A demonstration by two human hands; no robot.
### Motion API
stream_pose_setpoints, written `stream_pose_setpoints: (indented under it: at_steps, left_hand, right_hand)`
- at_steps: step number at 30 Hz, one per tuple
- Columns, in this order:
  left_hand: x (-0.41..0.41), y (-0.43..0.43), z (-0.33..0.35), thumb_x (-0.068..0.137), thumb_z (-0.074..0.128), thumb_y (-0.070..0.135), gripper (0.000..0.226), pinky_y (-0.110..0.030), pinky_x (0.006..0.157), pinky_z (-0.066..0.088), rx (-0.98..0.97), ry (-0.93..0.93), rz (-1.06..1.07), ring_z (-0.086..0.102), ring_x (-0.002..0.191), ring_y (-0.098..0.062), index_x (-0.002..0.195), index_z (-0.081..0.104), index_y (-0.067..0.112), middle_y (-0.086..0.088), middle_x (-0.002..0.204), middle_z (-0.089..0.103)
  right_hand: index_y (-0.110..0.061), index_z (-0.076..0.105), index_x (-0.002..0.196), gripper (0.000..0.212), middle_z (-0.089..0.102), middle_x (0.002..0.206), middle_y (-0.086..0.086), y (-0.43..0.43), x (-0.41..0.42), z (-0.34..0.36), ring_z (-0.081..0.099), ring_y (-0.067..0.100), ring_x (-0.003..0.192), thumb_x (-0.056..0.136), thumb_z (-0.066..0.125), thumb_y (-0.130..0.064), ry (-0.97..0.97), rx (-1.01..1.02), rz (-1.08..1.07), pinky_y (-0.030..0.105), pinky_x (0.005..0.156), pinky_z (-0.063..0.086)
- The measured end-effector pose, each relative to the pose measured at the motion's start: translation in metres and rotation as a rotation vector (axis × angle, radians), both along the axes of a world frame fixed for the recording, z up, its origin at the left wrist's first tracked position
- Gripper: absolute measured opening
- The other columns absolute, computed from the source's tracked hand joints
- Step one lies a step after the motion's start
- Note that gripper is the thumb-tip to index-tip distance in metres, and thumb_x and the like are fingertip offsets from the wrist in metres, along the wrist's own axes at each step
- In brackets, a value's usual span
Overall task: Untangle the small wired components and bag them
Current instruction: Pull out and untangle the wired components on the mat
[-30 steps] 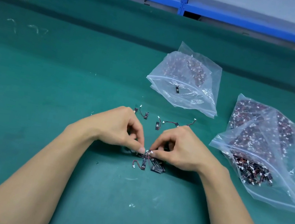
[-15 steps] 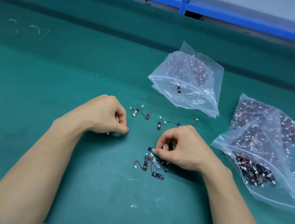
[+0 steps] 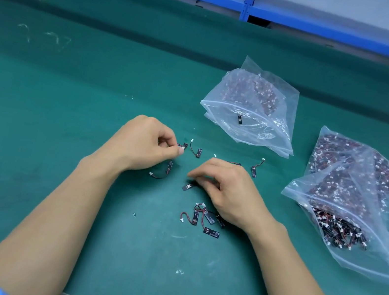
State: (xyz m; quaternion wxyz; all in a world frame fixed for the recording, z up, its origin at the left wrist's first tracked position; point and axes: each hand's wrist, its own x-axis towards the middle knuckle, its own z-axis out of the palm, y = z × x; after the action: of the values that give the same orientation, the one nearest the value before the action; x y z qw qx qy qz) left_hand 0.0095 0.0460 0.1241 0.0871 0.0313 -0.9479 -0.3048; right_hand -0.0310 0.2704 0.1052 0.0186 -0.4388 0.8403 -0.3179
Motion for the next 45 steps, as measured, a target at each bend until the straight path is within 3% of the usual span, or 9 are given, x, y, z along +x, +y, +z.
stream_pose_setpoints:
  at_steps: [4,11,21,25,30,33,35,42,45]
  left_hand:
    - [0.002,0.009,0.001,0.079,0.079,0.037,0.011,-0.029,0.057,0.042,0.054,0.015,-0.177,0.049,0.054,-0.014,0.071,0.073,0.032,0.009,0.056,0.056]
    - [0.000,0.018,-0.006,0.077,0.081,0.031,0.015,-0.041,0.079,0.052,-0.015,-0.189,-0.395,0.059,0.066,-0.016,0.087,0.079,0.042,0.007,0.058,0.062]
    - [0.002,0.011,-0.002,0.071,0.084,0.040,0.011,-0.040,0.070,0.053,-0.022,-0.136,-0.295,0.060,0.068,-0.016,0.078,0.077,0.037,0.008,0.052,0.058]
    - [0.008,0.027,0.005,0.059,0.079,0.064,0.031,-0.038,0.061,0.047,0.052,-0.110,-0.397,0.050,0.062,-0.018,0.072,0.075,0.036,0.008,0.051,0.044]
    - [0.008,0.049,-0.002,0.049,0.086,0.066,0.043,-0.026,0.069,0.052,-0.021,-0.280,-0.495,0.063,0.082,-0.008,0.077,0.075,0.036,0.011,0.062,0.060]
    - [0.005,0.048,-0.005,0.054,0.090,0.058,0.036,-0.025,0.057,0.038,-0.029,-0.249,-0.499,0.050,0.063,-0.013,0.077,0.076,0.034,0.008,0.053,0.043]
    - [0.004,0.048,-0.005,0.058,0.089,0.058,0.033,-0.024,0.055,0.035,-0.015,-0.204,-0.468,0.049,0.061,-0.011,0.078,0.076,0.034,0.007,0.055,0.043]
    - [0.000,0.051,-0.006,0.076,0.081,0.051,0.025,-0.040,0.069,0.049,-0.099,0.013,-0.334,0.051,0.068,-0.010,0.093,0.077,0.034,0.012,0.057,0.047]
    - [0.004,0.056,-0.004,0.072,0.084,0.051,0.025,-0.041,0.070,0.049,-0.024,0.110,-0.363,0.048,0.065,-0.008,0.080,0.075,0.029,0.012,0.054,0.042]
  right_hand:
    - [-0.024,0.076,0.087,0.013,0.060,0.079,-0.022,0.013,-0.002,0.010,0.045,0.009,0.052,0.083,0.070,-0.014,-0.062,-0.107,-0.053,0.012,0.058,0.032]
    - [-0.028,0.077,0.077,0.011,0.064,0.069,-0.014,0.015,0.001,0.015,0.055,0.004,0.064,0.073,0.084,-0.036,-0.143,0.108,0.101,0.013,0.060,0.034]
    - [-0.026,0.069,0.065,0.012,0.061,0.060,-0.013,0.024,-0.006,0.016,0.046,0.007,0.050,0.074,0.078,-0.028,-0.259,0.080,-0.007,0.016,0.054,0.036]
    - [-0.024,0.070,0.066,0.012,0.061,0.057,-0.014,0.030,-0.011,0.016,0.043,0.006,0.048,0.075,0.078,-0.027,-0.301,0.066,-0.044,0.018,0.052,0.037]
    - [-0.022,0.072,0.066,0.015,0.064,0.056,-0.011,0.039,-0.020,0.016,0.047,0.003,0.048,0.076,0.082,-0.026,-0.348,0.095,-0.080,0.016,0.054,0.040]
    - [-0.019,0.073,0.069,0.014,0.068,0.056,-0.006,0.044,-0.024,0.018,0.053,0.005,0.047,0.080,0.081,-0.023,-0.442,0.114,-0.093,0.017,0.053,0.043]
    - [-0.020,0.074,0.071,0.013,0.070,0.056,-0.004,0.046,-0.025,0.019,0.053,0.006,0.047,0.083,0.079,-0.024,-0.469,0.141,-0.096,0.020,0.053,0.044]
    - [-0.024,0.072,0.077,0.008,0.069,0.055,-0.003,0.049,-0.024,0.024,0.045,0.003,0.043,0.085,0.072,-0.021,-0.452,0.128,-0.152,0.011,0.047,0.035]
    - [-0.018,0.069,0.072,0.010,0.065,0.052,-0.002,0.055,-0.025,0.027,0.048,0.006,0.045,0.080,0.072,-0.013,-0.499,0.134,-0.134,0.013,0.050,0.038]
